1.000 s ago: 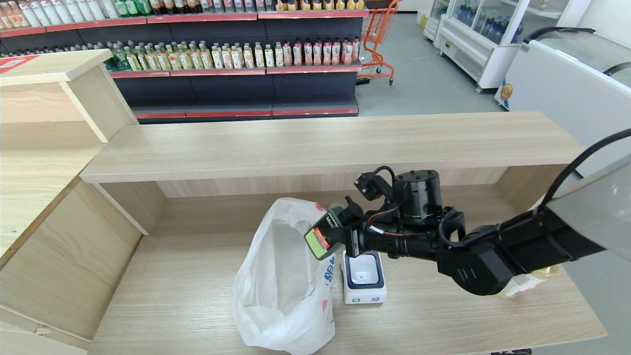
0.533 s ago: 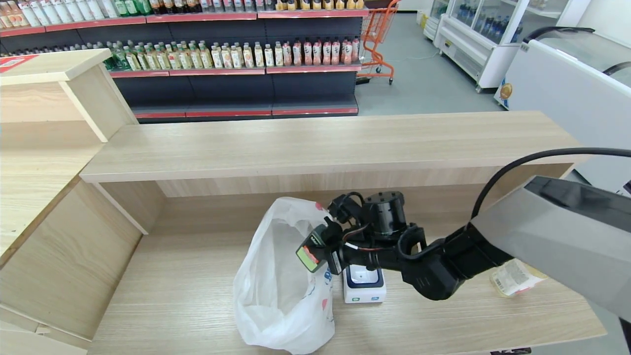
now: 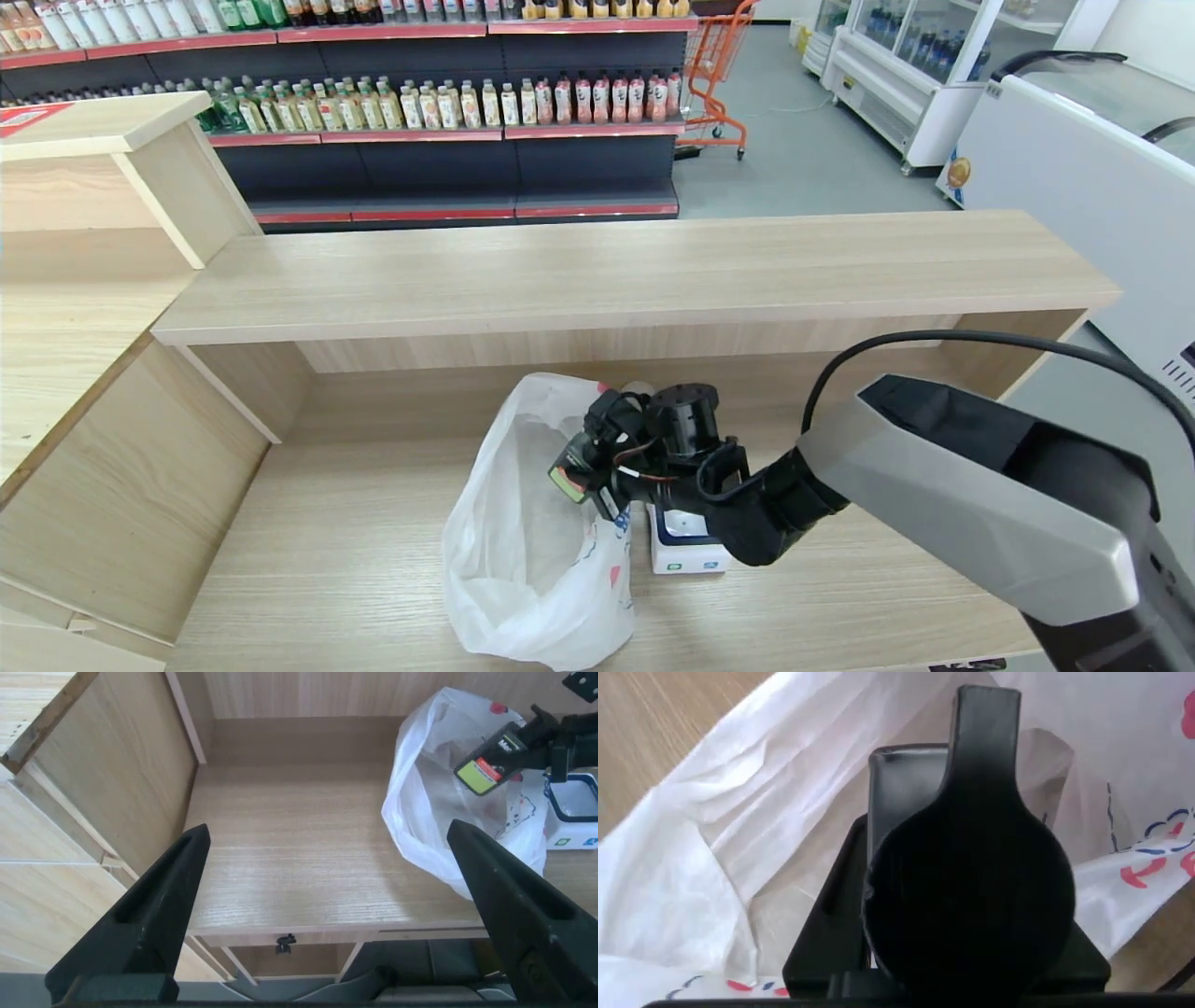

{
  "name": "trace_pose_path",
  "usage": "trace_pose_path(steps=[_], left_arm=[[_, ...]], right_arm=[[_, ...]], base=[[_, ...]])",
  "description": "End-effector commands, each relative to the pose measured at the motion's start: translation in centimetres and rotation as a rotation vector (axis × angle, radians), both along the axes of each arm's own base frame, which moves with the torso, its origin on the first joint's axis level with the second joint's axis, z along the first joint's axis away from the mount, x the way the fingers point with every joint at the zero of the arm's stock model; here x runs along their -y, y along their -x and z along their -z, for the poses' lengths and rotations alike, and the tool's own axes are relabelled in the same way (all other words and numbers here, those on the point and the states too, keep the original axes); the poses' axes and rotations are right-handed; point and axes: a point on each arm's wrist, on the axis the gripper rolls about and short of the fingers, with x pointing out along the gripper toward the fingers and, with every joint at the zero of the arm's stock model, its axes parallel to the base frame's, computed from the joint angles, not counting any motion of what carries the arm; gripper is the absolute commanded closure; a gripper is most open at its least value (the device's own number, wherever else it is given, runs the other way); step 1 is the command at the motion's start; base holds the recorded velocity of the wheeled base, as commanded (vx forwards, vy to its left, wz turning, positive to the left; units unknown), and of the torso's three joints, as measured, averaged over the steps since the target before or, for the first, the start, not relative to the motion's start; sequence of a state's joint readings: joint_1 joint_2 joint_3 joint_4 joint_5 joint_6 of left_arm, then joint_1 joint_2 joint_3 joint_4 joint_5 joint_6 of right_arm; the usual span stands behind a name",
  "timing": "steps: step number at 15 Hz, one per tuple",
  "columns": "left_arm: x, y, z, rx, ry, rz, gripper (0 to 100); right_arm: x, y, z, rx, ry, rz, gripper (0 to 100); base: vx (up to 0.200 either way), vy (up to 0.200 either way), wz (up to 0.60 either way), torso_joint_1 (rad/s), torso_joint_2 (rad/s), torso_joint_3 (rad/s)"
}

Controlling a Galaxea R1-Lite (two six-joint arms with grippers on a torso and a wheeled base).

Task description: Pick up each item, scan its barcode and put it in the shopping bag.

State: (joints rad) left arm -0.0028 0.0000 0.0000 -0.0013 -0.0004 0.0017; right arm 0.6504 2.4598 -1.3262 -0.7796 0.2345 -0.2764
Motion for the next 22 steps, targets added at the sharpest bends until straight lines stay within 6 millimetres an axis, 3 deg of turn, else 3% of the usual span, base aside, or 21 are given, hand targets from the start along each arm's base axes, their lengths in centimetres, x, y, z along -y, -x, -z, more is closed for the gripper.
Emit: trace_pose_path(steps=[1,4,5,9,12,15,16,18,20,22], left_arm=[[0.0,0.0,0.0,0.000,0.000,0.000,0],[0.0,0.0,0.0,-0.001,0.000,0.000,0],[0.0,0.0,0.0,0.000,0.000,0.000,0],[0.0,0.0,0.0,0.000,0.000,0.000,0],[0.0,0.0,0.0,0.000,0.000,0.000,0],[0.0,0.0,0.0,0.000,0.000,0.000,0],[0.0,0.0,0.0,0.000,0.000,0.000,0],[0.0,0.0,0.0,0.000,0.000,0.000,0],[0.0,0.0,0.0,0.000,0.000,0.000,0],[0.0,0.0,0.0,0.000,0.000,0.000,0]], right_arm=[[-0.1,-0.2,2.3,-0.021,0.026,-0.002,100],[-0.1,-0.1,2.6,-0.001,0.050,-0.021,100],[-0.2,0.0,2.6,0.003,0.053,-0.025,0],[-0.4,0.1,0.1,0.017,-0.032,-0.009,0],[1.2,1.2,-5.8,-0.113,-0.244,0.082,0],[6.0,3.9,-10.9,-0.308,-0.372,0.213,0],[8.4,5.3,-11.7,-0.332,-0.363,0.258,0],[13.9,8.9,-13.7,-0.247,-0.273,0.406,0],[19.6,12.9,-15.1,-0.088,-0.105,0.672,0],[23.4,16.6,-15.8,-0.025,-0.108,0.800,0]], base=[[0.000,0.000,0.00,0.000,0.00,0.000],[0.000,0.000,0.00,0.000,0.00,0.000],[0.000,0.000,0.00,0.000,0.00,0.000],[0.000,0.000,0.00,0.000,0.00,0.000],[0.000,0.000,0.00,0.000,0.00,0.000],[0.000,0.000,0.00,0.000,0.00,0.000],[0.000,0.000,0.00,0.000,0.00,0.000],[0.000,0.000,0.00,0.000,0.00,0.000],[0.000,0.000,0.00,0.000,0.00,0.000],[0.000,0.000,0.00,0.000,0.00,0.000]])
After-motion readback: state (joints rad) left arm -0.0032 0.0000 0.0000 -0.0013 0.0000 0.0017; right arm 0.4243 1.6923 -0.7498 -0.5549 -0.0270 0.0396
